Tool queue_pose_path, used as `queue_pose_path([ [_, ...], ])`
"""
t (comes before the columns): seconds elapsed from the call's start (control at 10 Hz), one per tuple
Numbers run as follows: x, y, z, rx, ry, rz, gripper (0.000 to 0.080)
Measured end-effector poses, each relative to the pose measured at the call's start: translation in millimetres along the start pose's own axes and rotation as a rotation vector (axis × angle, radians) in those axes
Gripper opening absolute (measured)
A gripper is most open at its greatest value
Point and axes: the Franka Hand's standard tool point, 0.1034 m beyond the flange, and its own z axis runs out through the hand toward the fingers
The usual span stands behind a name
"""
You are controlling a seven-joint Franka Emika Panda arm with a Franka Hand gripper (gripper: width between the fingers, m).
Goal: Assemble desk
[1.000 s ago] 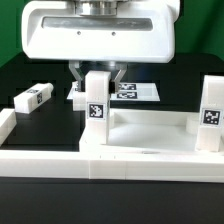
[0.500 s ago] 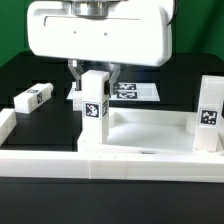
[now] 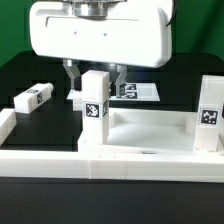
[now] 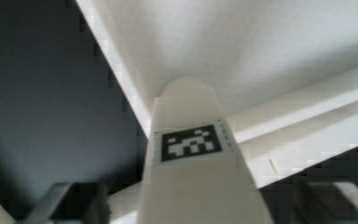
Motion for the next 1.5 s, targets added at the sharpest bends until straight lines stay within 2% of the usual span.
queue_pose_path([
  [0.1,-2.5,-1.9,-6.0,0.007,0.003,0.007,0.0624],
  [0.3,-16.7,-10.5,-23.5,0.035,0.001,0.068,0.0642],
  [0.4,-32.3,-18.4,-27.1,0.040,-0.006,0.102,0.0648],
  [0.5,-44.1,-25.4,-26.7,0.044,-0.005,0.101,0.0648],
  [0.6,-47.9,-28.3,-24.0,0.047,-0.001,0.094,0.0649],
  [1.0,-47.5,-27.4,-23.8,0.047,-0.001,0.093,0.0649],
  [1.1,-53.0,-26.5,-22.6,0.052,-0.006,0.171,0.0649],
  [1.3,-92.4,-33.0,-15.2,0.038,-0.044,0.363,0.0649],
  [1.4,-98.7,-32.9,-10.9,0.038,-0.047,0.364,0.0649],
  [1.5,-97.1,-33.5,-11.3,0.040,-0.047,0.375,0.0649],
])
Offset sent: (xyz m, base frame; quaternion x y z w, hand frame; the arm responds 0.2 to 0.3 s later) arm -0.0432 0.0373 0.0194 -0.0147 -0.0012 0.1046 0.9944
